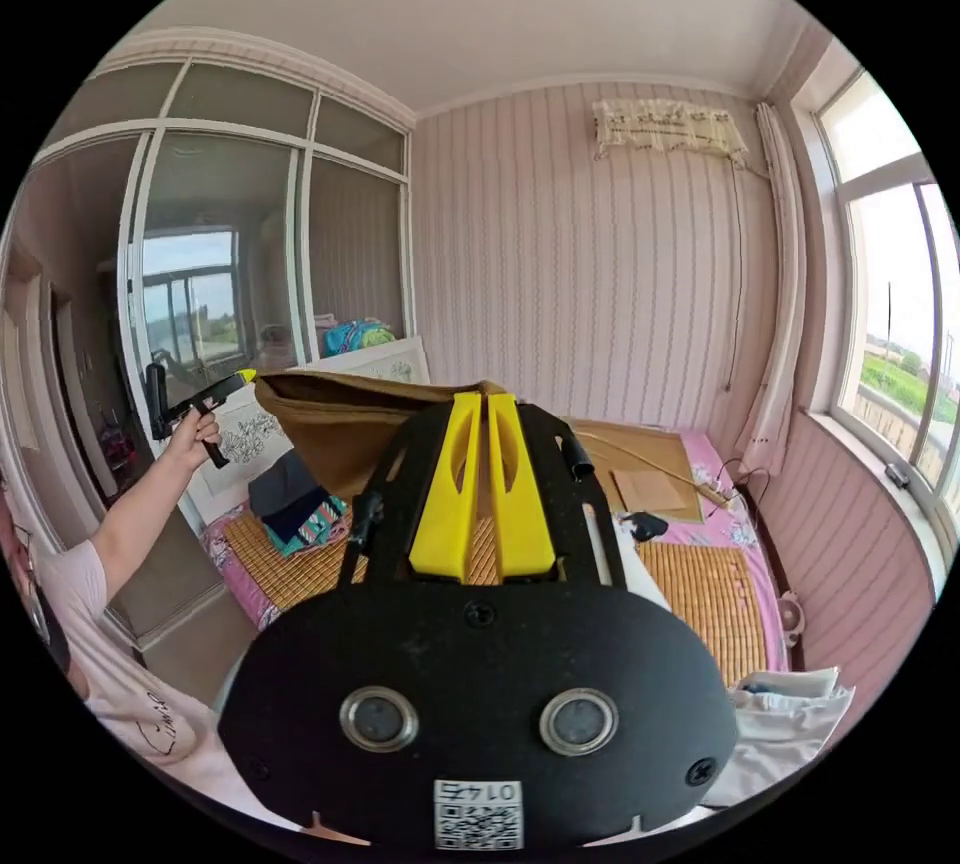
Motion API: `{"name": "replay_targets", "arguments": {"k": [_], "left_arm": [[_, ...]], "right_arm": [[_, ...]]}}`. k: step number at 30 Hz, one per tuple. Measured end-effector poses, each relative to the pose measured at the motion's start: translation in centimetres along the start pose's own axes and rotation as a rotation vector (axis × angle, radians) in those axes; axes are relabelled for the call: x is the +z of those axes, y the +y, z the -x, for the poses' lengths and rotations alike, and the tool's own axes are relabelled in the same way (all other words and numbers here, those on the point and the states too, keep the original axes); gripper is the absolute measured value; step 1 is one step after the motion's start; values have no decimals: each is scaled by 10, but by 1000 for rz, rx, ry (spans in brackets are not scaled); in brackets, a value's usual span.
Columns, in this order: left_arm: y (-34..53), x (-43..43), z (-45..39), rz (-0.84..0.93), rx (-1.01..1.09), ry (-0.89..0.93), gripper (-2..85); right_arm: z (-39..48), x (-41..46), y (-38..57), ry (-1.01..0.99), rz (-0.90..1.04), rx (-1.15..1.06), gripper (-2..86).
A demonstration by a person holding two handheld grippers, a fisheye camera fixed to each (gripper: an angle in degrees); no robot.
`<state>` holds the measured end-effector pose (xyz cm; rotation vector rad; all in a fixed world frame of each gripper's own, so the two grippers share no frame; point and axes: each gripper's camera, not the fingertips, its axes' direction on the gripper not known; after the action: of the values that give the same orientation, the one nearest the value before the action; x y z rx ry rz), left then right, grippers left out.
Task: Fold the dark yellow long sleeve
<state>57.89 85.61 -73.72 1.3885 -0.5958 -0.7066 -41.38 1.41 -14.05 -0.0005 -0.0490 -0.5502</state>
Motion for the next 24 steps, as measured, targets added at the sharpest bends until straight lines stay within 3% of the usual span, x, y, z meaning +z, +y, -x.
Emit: {"name": "replay_targets", "arguments": {"k": [5, 9, 11, 13, 16, 24], "left_arm": [[170, 87, 61, 439, -59, -22, -10], [316, 131, 101, 736, -246, -46, -10], [354, 139, 108, 815, -260, -50, -10], [390, 150, 109, 979, -132, -48, -10], [414, 152, 107, 1086, -12, -32, -10], [434, 146, 113, 1086, 8, 50, -10]], "right_arm": [[-77, 120, 159, -47, 347, 220, 4], [-122, 195, 297, -70, 636, 447, 5], [-135, 204, 344, -103, 686, 552, 5], [-149, 199, 393, -144, 683, 713, 5], [-163, 184, 431, -171, 678, 819, 5], [-184, 154, 454, -170, 753, 771, 6]]}}
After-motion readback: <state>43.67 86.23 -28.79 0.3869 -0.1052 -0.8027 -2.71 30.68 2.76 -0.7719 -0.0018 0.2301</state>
